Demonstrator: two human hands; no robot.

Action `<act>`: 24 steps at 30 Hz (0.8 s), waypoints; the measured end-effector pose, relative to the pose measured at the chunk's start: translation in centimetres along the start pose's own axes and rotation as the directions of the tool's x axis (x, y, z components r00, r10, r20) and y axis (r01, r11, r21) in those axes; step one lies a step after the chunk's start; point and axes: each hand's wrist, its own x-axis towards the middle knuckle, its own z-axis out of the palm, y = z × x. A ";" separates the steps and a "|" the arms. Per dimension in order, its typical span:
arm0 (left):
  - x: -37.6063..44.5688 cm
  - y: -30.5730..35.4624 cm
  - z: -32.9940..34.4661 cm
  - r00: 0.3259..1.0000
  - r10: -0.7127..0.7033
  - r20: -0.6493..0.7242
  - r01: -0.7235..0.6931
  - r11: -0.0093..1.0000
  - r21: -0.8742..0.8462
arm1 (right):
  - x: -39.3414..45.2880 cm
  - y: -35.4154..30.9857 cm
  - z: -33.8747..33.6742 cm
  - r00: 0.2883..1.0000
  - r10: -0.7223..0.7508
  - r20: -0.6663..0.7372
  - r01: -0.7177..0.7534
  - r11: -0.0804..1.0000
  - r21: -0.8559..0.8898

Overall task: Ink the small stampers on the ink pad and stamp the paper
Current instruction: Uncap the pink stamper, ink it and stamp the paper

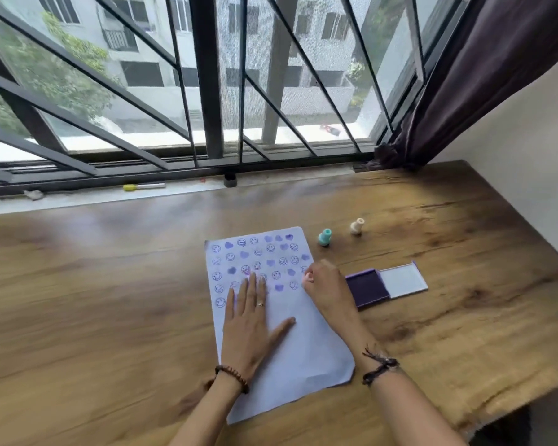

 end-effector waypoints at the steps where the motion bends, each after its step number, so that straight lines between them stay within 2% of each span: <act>1: 0.0 0.1 0.0 1.000 -0.001 0.001 0.001 1.000 0.010 | 0.2 0.0 0.0 1.000 -0.004 0.008 0.004 1.000 -0.020; 6: -0.1 -0.1 -0.1 1.000 -0.004 0.026 0.003 0.999 0.033 | 0.9 0.1 0.5 0.994 -0.089 0.058 0.096 0.985 -0.145; 12: -0.1 -0.2 -0.1 1.000 0.020 0.002 -0.020 0.999 -0.044 | 1.0 0.1 0.5 0.991 -0.118 0.059 0.127 0.976 -0.179; 15: -0.1 -0.2 -0.4 1.000 -0.006 0.030 0.007 0.999 -0.046 | 0.9 0.6 -0.1 0.994 -0.090 0.068 0.094 0.994 -0.053; 17: 0.0 -0.2 -0.2 0.998 -0.019 0.053 0.021 0.999 -0.035 | 0.4 1.5 -0.8 1.000 0.000 0.024 -0.004 0.980 0.198; 19: 0.2 -0.4 0.0 0.998 -0.024 0.060 0.027 0.999 -0.046 | -0.2 2.6 -1.9 0.984 0.167 -0.064 -0.107 0.838 0.534; 21: 0.3 -0.6 -0.1 0.996 -0.032 0.087 0.041 0.993 -0.110 | -0.7 4.3 -3.1 0.947 0.317 -0.060 -0.152 0.604 0.782; 23: 0.9 -0.6 -0.7 0.993 -0.057 0.106 0.082 0.965 -0.247 | -0.9 6.3 -4.3 0.932 0.360 0.051 -0.205 0.403 0.892; 24: 1.3 -0.5 -1.2 0.994 -0.072 0.083 0.093 0.955 -0.282 | -0.9 7.1 -4.9 0.933 0.348 0.095 -0.219 0.336 0.916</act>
